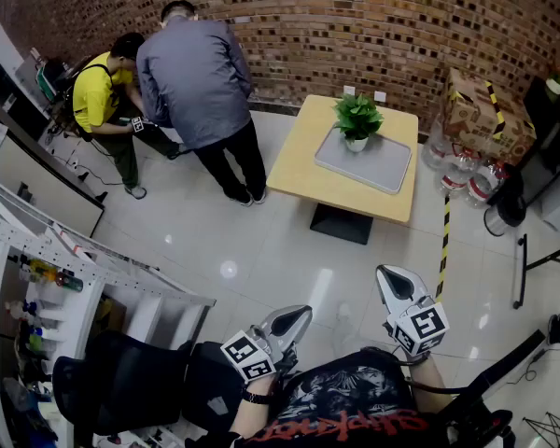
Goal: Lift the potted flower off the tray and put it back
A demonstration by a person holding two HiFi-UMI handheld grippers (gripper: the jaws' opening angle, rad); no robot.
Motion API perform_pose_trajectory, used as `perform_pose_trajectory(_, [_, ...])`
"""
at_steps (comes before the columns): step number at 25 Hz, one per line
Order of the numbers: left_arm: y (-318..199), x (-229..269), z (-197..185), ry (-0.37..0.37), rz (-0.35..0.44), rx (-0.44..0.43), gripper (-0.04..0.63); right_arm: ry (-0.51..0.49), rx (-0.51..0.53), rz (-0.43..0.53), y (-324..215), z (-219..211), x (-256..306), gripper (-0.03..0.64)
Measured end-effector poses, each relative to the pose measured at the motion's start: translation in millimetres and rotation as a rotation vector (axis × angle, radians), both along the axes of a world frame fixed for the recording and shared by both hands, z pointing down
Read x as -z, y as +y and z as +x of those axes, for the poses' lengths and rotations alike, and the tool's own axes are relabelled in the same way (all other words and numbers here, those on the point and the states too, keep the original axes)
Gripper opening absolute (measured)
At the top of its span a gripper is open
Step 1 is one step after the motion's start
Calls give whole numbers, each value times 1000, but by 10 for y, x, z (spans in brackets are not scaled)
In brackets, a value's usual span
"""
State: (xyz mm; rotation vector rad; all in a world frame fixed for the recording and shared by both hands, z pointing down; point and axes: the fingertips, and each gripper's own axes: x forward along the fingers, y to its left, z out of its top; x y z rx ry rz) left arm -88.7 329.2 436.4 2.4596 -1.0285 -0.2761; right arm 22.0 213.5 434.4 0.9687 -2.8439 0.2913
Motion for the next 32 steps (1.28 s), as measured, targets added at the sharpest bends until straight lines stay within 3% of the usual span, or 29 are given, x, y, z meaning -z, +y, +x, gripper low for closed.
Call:
perform_pose_trajectory(5, [-1286,306,152,-78,104,-6,0,-36,-15,53,-1176,57,105,2])
perform_pose_trajectory(10, [-2195,361,59,-78,104,14,0,-40,-50,87,-2060,-102,-1,15])
perform_pose_trajectory(13, [-2554,67,-114,-57,41,-8,0,-17,-107,103,-2551,-256,-331,131])
perform_pose_trajectory(16, [-3033,-303,-340,-31,-19,-51,0,14,-178,61,-3246,-418,-933,235])
perform_pose_trajectory(20, [-3835,-459,-771,-26,-6,-105,2,132,-292,-43,-4240,-663,-1882,475])
perform_pose_trajectory(23, [-4322,-464,-1131,-62,26,-155,62,165,-371,-144,-4778,-826,-2540,591])
perform_pose_trajectory(26, [-4728,-568,-1322,-84,34,-209,129,194,-414,-167,-5235,-924,-2940,592])
perform_pose_trajectory(30, [-5051,-812,-1217,-65,-1,-257,140,243,-435,-191,-5789,-921,-3416,592])
perform_pose_trajectory(32, [-5113,-1020,-1129,-109,-51,-280,140,222,-467,-222,-5988,-923,-3673,593])
